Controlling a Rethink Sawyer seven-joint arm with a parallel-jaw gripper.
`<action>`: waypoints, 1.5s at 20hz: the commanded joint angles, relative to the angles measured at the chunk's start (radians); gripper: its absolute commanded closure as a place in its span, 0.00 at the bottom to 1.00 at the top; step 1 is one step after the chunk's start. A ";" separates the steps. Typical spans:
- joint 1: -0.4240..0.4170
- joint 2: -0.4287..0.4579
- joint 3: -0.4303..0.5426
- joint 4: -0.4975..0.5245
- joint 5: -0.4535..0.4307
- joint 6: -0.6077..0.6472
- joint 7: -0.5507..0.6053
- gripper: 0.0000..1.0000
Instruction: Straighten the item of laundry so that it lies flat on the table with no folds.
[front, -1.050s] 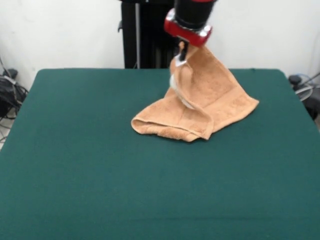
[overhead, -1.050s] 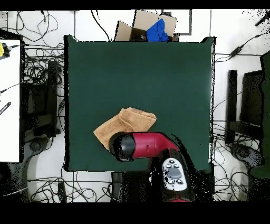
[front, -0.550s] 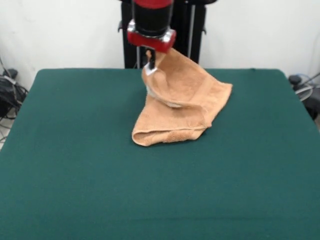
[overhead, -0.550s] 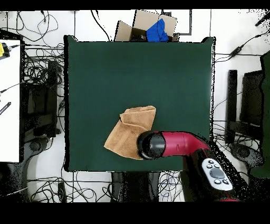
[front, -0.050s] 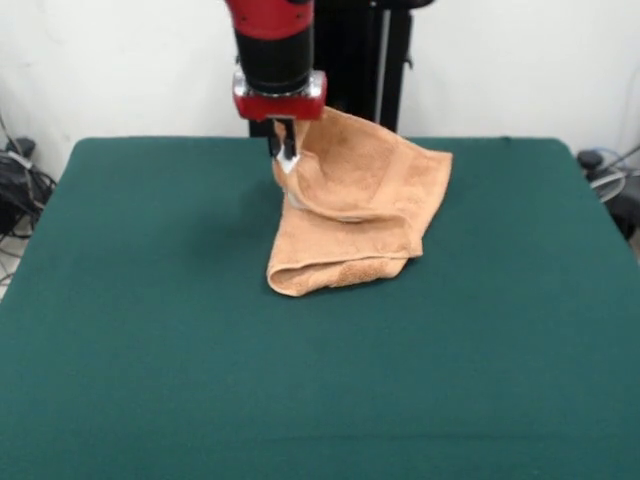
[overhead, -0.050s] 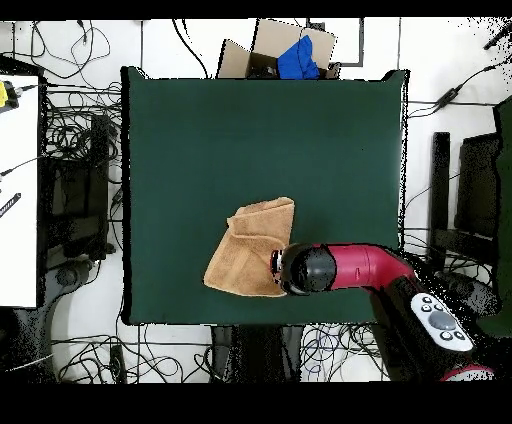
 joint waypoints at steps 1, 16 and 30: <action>-0.035 0.091 0.201 -0.143 -0.054 0.064 -0.302 1.00; -0.103 0.241 0.314 -0.341 -0.041 0.257 -0.680 1.00; -0.080 0.057 0.131 -0.083 -0.025 0.173 -0.373 1.00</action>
